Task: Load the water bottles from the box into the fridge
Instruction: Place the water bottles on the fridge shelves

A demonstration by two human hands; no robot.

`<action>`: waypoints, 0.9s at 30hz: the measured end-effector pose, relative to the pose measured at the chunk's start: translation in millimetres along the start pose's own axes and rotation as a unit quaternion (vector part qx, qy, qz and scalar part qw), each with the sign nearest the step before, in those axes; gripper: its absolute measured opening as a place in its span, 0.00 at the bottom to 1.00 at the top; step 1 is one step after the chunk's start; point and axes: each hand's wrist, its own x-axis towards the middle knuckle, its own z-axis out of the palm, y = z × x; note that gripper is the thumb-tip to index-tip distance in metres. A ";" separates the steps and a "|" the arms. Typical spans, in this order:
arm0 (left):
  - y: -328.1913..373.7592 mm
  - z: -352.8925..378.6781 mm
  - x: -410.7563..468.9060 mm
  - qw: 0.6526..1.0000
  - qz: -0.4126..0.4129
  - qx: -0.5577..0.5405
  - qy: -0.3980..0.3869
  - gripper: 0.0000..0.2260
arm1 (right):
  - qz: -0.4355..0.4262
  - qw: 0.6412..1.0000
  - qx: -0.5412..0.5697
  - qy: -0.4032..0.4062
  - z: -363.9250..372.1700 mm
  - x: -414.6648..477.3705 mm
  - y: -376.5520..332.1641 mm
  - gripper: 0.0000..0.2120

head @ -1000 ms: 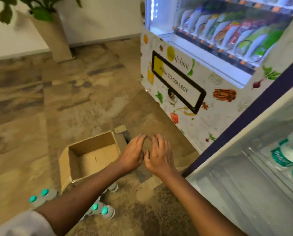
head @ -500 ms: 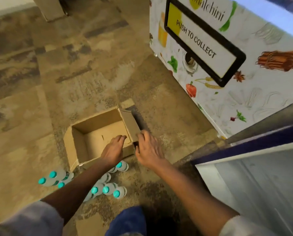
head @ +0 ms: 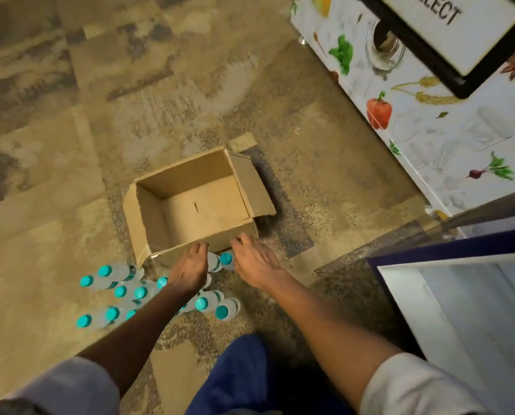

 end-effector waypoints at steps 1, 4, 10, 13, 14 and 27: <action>-4.1 6.6 0.7 1.000 -0.009 0.004 -0.001 0.19 | -0.005 1.000 0.001 -0.002 8.0 4.3 -1.8 0.21; -14.2 23.6 6.4 1.000 -0.029 -0.004 0.005 0.20 | -0.013 1.000 -0.013 -0.007 30.8 18.9 -7.3 0.19; -31.5 58.6 11.5 0.999 0.015 -0.014 0.030 0.21 | -0.018 0.998 -0.054 0.010 75.2 26.2 -17.3 0.17; -37.0 67.9 13.7 0.998 0.039 -0.011 0.039 0.19 | 0.018 0.998 -0.044 0.036 93.8 18.5 -18.4 0.17; -37.6 69.5 13.6 0.998 0.048 -0.011 0.049 0.16 | 0.027 0.998 -0.035 0.040 98.6 15.5 -19.2 0.16; 0.5 40.3 -17.2 0.988 0.125 -0.037 0.086 0.14 | 0.152 0.977 0.094 0.118 112.3 -35.6 -13.0 0.13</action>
